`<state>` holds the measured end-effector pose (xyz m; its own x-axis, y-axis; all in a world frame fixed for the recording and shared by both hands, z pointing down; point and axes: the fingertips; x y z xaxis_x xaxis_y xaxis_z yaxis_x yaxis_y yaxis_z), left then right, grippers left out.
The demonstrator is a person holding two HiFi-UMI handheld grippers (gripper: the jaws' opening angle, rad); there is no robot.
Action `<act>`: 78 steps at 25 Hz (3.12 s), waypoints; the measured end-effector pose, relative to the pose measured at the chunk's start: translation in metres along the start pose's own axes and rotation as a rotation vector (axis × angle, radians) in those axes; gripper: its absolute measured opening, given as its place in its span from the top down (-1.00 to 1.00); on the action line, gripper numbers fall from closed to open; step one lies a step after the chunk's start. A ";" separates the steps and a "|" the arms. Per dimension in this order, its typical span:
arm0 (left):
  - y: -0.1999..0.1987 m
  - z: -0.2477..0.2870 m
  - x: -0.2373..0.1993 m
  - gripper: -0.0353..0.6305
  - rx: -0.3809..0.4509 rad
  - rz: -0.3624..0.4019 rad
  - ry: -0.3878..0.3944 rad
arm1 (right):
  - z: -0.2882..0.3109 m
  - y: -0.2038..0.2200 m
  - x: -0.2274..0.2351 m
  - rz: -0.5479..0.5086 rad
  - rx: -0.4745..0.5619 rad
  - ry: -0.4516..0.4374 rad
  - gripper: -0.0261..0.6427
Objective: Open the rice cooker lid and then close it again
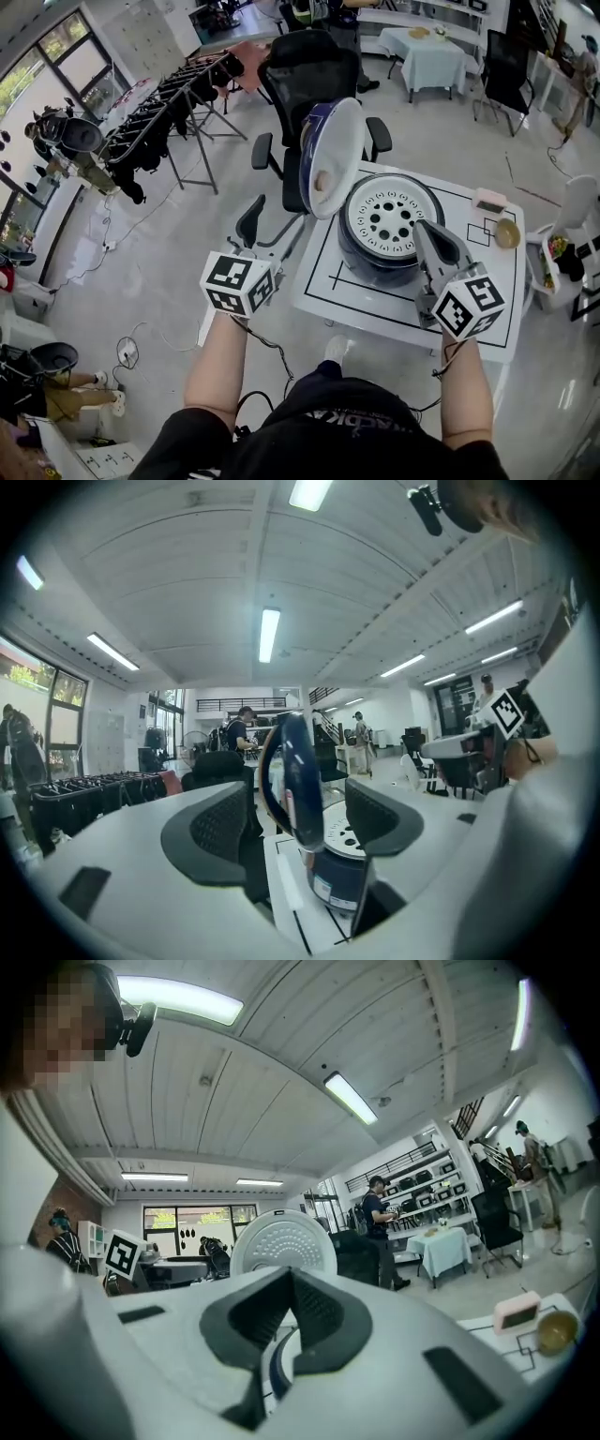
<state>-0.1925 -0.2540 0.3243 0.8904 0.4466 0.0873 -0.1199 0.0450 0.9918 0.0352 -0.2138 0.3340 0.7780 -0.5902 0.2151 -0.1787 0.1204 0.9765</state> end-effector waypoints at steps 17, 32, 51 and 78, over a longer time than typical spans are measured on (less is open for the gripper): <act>0.023 -0.110 0.162 -0.07 -0.060 -0.061 0.036 | -0.106 0.027 -0.036 0.037 -0.024 -0.096 0.92; 0.026 -0.118 0.184 -0.07 -0.052 -0.072 0.058 | -0.113 0.024 -0.043 0.036 -0.008 -0.102 0.92; 0.008 -0.124 0.188 -0.07 -0.007 -0.075 0.053 | -0.126 0.011 -0.046 0.025 0.005 -0.102 0.92; -0.015 -0.046 0.032 -0.05 0.089 -0.129 0.021 | -0.009 -0.008 -0.024 -0.007 0.004 -0.006 0.92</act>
<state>-0.1826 -0.1998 0.3076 0.8864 0.4609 -0.0426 0.0354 0.0243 0.9991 0.0236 -0.1932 0.3210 0.7755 -0.5960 0.2082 -0.1758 0.1130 0.9779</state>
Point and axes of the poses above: the fingertips, and each gripper's own axes: z forward along the fingers, x to its right, y out of its underside, and after that the axes turned 5 degrees about -y, right-handed
